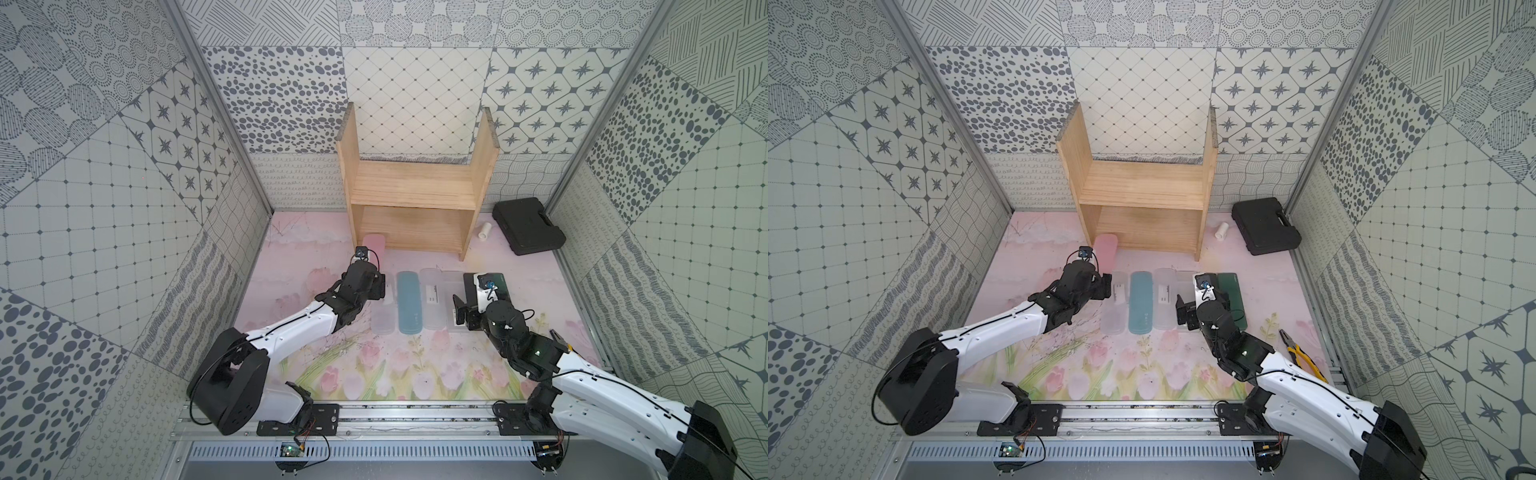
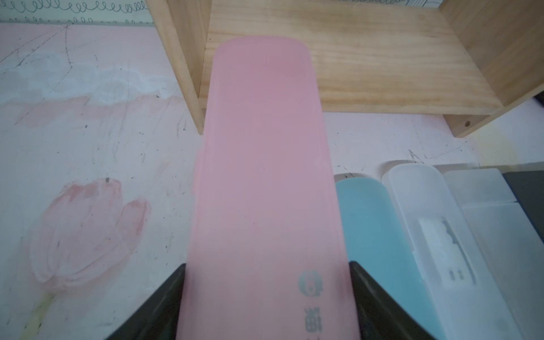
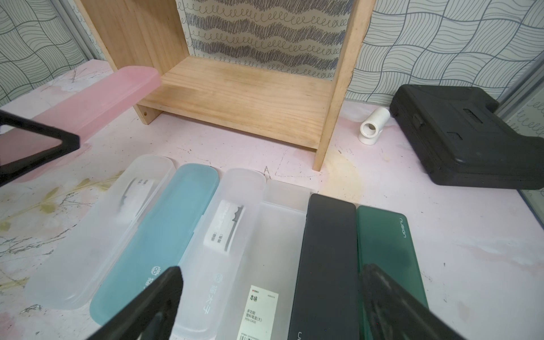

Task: Remove the pencil cases from the shelf
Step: Place the pencil case at the center of the board.

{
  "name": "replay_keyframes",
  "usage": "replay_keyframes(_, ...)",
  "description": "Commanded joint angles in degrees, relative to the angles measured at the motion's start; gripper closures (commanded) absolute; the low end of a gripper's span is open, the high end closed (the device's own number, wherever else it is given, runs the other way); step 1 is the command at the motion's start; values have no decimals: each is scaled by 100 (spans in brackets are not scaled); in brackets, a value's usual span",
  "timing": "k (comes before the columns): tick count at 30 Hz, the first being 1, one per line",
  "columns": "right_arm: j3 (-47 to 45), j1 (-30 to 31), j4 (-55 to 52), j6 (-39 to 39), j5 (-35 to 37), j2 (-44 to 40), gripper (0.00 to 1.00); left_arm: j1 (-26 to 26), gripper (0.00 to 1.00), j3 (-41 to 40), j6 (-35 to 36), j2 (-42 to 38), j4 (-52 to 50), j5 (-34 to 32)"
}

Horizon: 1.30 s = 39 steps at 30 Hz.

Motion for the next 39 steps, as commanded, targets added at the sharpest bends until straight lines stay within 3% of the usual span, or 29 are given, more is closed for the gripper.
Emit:
replay_keyframes(1, -98, -17, 193, -52, 128, -72, 2, -122, 39, -713, -513, -995, -352, -458)
replay_keyframes(6, -104, -21, 190, -59, 153, -71, 2, -120, 39, -1276, -705, -1747, -739, -487)
replay_keyframes(12, -111, -16, 193, -59, 166, -70, 2, -129, 39, -1664, -984, -1797, -750, -412)
replay_keyframes(19, -98, -21, 185, -56, 159, -93, 2, -118, 40, -1860, -1075, -1417, -412, -296)
replay_keyframes(39, -102, -14, 158, -32, 105, -177, 2, -127, 42, -1319, -1038, -277, -169, -120)
